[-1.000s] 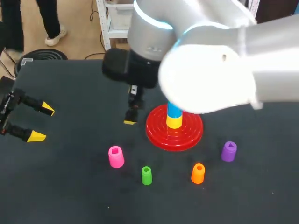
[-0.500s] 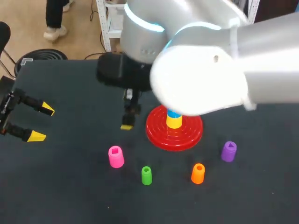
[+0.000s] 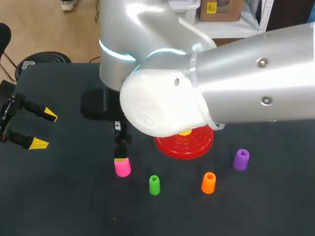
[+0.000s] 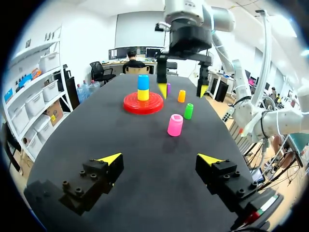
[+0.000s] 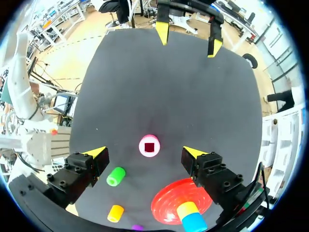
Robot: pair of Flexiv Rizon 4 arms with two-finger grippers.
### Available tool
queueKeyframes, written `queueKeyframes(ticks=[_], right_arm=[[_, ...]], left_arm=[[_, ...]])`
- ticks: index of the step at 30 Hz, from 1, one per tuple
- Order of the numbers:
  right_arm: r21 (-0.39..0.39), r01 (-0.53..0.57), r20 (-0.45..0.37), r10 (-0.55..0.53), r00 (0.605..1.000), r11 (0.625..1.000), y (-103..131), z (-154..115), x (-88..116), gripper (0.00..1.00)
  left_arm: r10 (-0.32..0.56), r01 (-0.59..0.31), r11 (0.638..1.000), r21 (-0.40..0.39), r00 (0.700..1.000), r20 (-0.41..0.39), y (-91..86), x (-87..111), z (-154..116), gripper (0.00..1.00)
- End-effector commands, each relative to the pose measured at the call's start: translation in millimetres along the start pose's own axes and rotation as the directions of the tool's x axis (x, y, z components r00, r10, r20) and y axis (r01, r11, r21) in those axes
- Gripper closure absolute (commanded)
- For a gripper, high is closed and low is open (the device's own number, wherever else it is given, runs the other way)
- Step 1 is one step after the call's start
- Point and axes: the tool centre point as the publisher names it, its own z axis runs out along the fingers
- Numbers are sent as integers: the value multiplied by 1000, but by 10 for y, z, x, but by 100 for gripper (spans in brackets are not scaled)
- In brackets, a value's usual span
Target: Pick up and stack the cylinders on the red base in this order: pink,purple,orange,green
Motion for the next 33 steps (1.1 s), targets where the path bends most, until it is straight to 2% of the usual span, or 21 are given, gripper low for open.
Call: queueKeyframes(ticks=[1, 5, 13, 16, 33], right_arm=[[15, 13, -67, -12, 998, 1000, -27, 201, 2, 0], [14, 16, -83, -15, 996, 1000, -14, 314, 48, 0], [-6, 41, -109, -41, 993, 999, 68, 542, 16, 0], [-3, 51, -129, -51, 990, 999, 76, 581, 12, 0], [-2, 36, -125, -36, 992, 999, -5, 679, 115, 0]], left_arm=[[2, -2, 1000, 1, 1000, 2, 5, 15, -1, 0], [2, -2, 1000, 1, 1000, 2, 5, 15, -1, 0], [2, -2, 1000, 1, 1000, 2, 5, 15, -1, 0], [2, -2, 1000, 1, 1000, 2, 5, 15, -1, 0], [2, -2, 1000, 1, 1000, 2, 5, 15, -1, 0]])
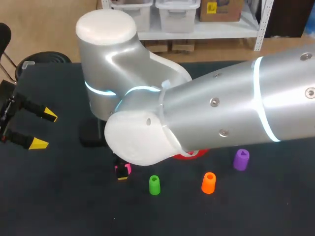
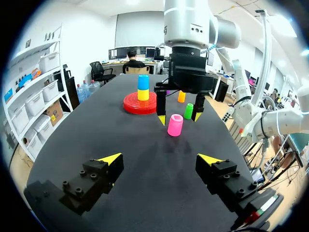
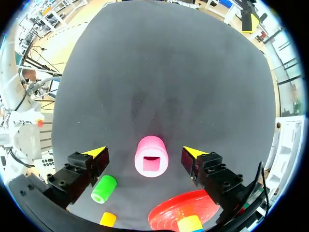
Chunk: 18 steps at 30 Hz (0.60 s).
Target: Pick up and stack the cylinders on the red base in this order: pink,purple,orange,green
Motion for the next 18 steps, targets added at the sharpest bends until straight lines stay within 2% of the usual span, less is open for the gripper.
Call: queueKeyframes(ticks=[1, 10, 11, 12, 18], right_arm=[[4, -6, 7, 6, 1000, 1000, -1, 6, 26, 0], [-1, -8, 16, 8, 1000, 1000, -15, 31, 25, 0], [-1, -8, 17, 8, 1000, 1000, -15, 31, 24, 11], [-1, -7, 19, 7, 1000, 1000, -16, 32, 24, 100], [-5, -6, 21, 6, 1000, 1000, -10, 40, 16, 100]], left_arm=[[3, -3, 1000, 1, 1000, 2, 5, 14, 0, 0], [3, -3, 1000, 1, 1000, 2, 5, 14, 0, 0], [3, -3, 1000, 1, 1000, 2, 5, 14, 0, 0], [3, -3, 1000, 1, 1000, 2, 5, 14, 0, 0], [3, -3, 1000, 1, 1000, 2, 5, 14, 0, 0]])
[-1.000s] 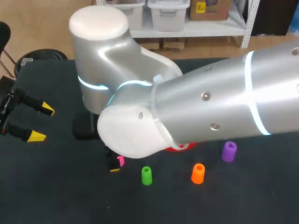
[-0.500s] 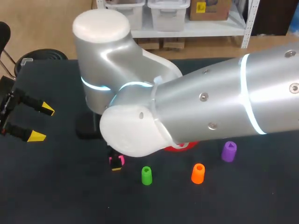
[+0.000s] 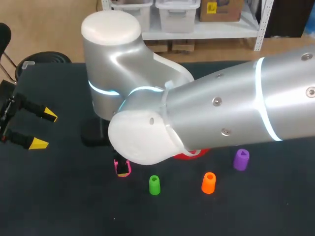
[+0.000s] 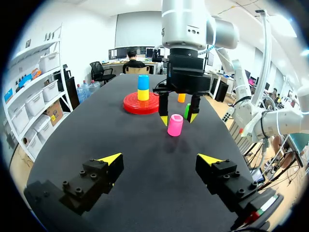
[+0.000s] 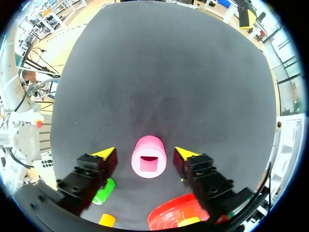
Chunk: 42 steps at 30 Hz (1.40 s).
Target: Pick up and stack the cylinders on the red base in this order: pink,purple,orange,green
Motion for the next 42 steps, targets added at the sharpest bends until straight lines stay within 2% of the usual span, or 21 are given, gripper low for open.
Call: queueKeyframes(ticks=[1, 11, 15, 20, 28, 30, 32, 35, 36, 39, 42], right_arm=[[-1, 0, 4, 0, 1000, 1000, 12, 6, 4, 100], [-10, -31, 31, 31, 999, 999, 23, 17, 47, 100], [-5, -39, 41, 39, 998, 999, 22, -100, 93, 100], [39, -57, 54, 55, 997, 998, -64, -543, 246, 100], [171, -69, 18, 67, 998, 983, -188, -1569, 480, 100], [178, -73, 29, 69, 997, 981, -219, -1797, 535, 100], [132, -98, 30, 95, 995, 986, -266, -1968, 583, 100], [108, -127, 31, 125, 992, 986, -353, -2176, 687, 100], [72, -152, 37, 149, 988, 986, -391, -2210, 735, 100], [8, -202, 49, 201, 978, 979, -494, -2228, 893, 100], [-14, -248, 47, 249, 967, 969, -563, -2173, 1031, 100]], left_arm=[[3, -3, 1000, 1, 1000, 2, 5, 15, -1, 0], [3, -3, 1000, 1, 1000, 2, 5, 15, -1, 0], [3, -3, 1000, 1, 1000, 2, 5, 15, -1, 0], [3, -3, 1000, 1, 1000, 2, 5, 15, -1, 0], [3, -3, 1000, 1, 1000, 2, 5, 15, -1, 0], [3, -3, 1000, 1, 1000, 2, 5, 15, -1, 0], [3, -3, 1000, 1, 1000, 2, 5, 15, -1, 0], [3, -3, 1000, 1, 1000, 2, 5, 15, -1, 0], [3, -3, 1000, 1, 1000, 2, 5, 15, -1, 0], [3, -3, 1000, 1, 1000, 2, 5, 15, -1, 0], [3, -3, 1000, 1, 1000, 2, 5, 15, -1, 0]])
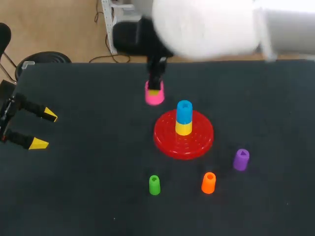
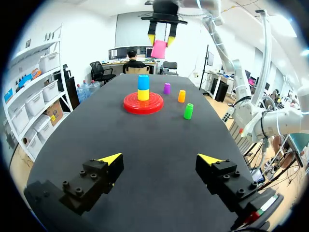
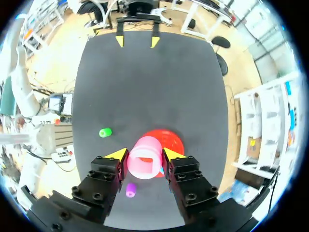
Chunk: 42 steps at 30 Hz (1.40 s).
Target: Pick up and stack the cylinders on the red base in this order: pink,purple,orange,green
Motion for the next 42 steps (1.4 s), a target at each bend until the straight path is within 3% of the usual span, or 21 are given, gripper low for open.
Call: queueKeyframes(ticks=[1, 11, 20, 29, 42], right_arm=[[-114, -40, 5, 41, 999, 993, -204, 12, 105, 100], [-143, -137, 20, 141, 990, 980, -260, 297, 387, 100], [-109, -209, -6, 210, 978, 972, -273, 478, 630, 100], [-119, -227, 15, 231, 973, 967, -290, 665, 709, 100], [-112, -233, 1, 234, 972, 966, -371, 696, 720, 100]], left_arm=[[3, -3, 1000, 1, 1000, 2, 5, 14, 0, 0], [3, -3, 1000, 1, 1000, 2, 5, 14, 0, 0], [3, -3, 1000, 1, 1000, 2, 5, 14, 0, 0], [3, -3, 1000, 1, 1000, 2, 5, 14, 0, 0], [3, -3, 1000, 1, 1000, 2, 5, 14, 0, 0]])
